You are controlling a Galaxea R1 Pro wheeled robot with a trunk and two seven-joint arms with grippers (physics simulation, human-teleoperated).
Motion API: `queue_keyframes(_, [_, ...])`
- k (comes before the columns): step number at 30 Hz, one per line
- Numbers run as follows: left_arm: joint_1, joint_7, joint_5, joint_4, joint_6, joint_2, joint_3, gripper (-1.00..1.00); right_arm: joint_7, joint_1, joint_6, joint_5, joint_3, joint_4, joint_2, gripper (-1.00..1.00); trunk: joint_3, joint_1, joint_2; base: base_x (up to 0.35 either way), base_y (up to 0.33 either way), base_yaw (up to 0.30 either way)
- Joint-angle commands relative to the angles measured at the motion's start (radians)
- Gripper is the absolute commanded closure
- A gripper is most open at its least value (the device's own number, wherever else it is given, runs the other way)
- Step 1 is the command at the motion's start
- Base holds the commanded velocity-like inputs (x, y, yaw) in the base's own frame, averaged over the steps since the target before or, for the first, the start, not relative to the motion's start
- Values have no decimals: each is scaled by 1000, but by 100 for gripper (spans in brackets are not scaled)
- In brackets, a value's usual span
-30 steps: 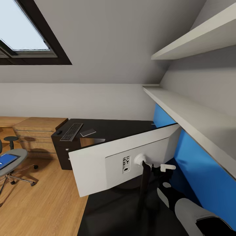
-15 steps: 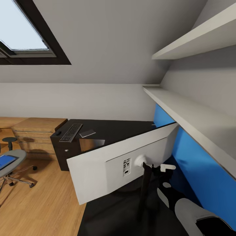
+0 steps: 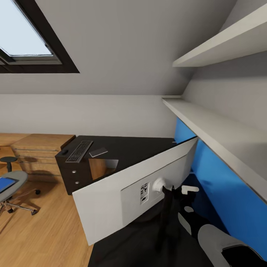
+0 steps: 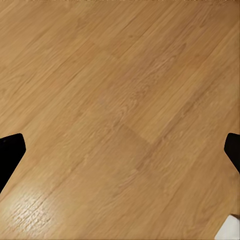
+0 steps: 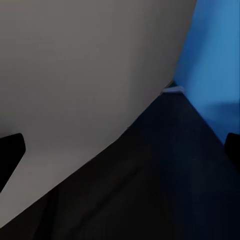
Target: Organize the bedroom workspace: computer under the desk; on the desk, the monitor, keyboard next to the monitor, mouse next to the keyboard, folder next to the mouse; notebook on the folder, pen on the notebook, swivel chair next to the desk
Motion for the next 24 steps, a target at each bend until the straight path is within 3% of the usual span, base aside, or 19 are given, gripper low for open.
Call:
queue_keyframes(1, [0, 3, -3, 0, -2, 0, 2, -100, -3, -1, -4, -9, 10, 0, -1, -100, -2, 1, -2, 52, 0, 0])
queue_keyframes(24, [-1, 6, -3, 0, -2, 0, 2, -100, -2, -1, -4, -8, 10, 2, 0, -100, -2, 1, -2, 6, 0, 0])
